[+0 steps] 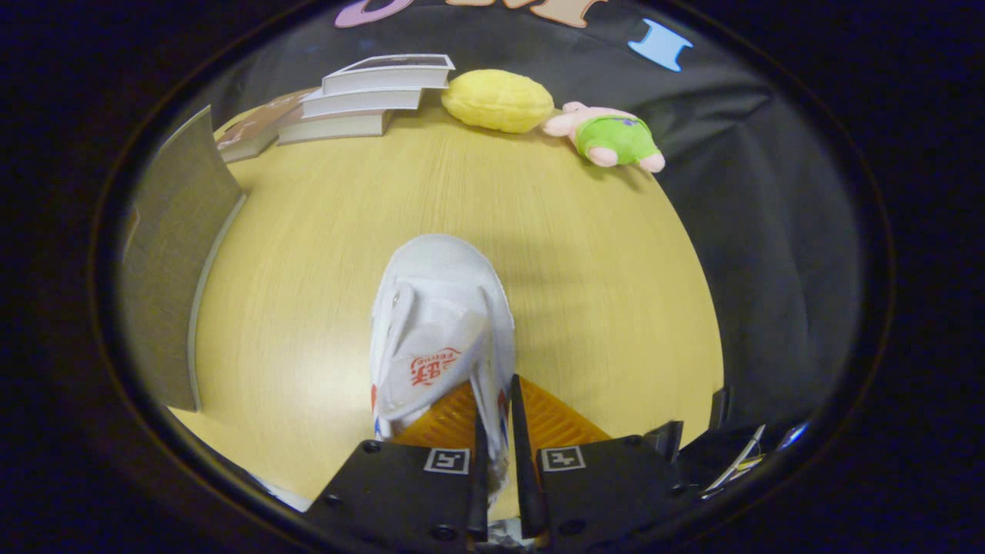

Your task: Open the storage box then place both shoes into the box .Put the left shoe in first, then the right shoe, with the right side of both shoes facing outward in a uniform manner.

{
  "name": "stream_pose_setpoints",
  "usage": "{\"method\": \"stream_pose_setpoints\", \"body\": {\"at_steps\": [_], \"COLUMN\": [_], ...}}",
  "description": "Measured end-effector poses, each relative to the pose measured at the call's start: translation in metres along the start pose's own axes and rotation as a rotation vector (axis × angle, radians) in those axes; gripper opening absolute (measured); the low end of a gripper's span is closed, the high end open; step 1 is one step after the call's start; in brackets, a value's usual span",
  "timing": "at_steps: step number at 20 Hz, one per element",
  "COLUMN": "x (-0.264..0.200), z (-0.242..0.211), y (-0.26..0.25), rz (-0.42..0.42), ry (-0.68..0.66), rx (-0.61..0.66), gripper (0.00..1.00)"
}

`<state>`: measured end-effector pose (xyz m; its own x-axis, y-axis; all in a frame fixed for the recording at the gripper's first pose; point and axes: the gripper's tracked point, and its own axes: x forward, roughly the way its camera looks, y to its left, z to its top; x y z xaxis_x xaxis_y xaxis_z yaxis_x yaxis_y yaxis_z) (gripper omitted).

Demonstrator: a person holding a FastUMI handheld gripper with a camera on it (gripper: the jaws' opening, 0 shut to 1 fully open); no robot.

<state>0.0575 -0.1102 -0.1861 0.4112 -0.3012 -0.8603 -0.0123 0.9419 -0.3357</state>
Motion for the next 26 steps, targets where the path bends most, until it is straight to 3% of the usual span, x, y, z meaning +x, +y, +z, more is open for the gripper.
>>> {"method": "stream_pose_setpoints", "body": {"at_steps": [1, 13, 17, 22, 26], "x": [0.005, -0.024, -0.072, -0.169, -0.234], "z": [-0.003, 0.002, 0.03, 0.087, 0.135], "y": [-0.003, -0.005, -0.008, 0.0, 0.053], "rz": [-0.028, -0.1, -0.144, -0.194, -0.144], "ry": [0.004, -0.054, -0.109, -0.252, -0.36], "rx": [-0.012, 0.199, 0.21, 0.205, 0.149], "gripper": [0.13, 0.05, 0.05, 0.05, 0.05]}}
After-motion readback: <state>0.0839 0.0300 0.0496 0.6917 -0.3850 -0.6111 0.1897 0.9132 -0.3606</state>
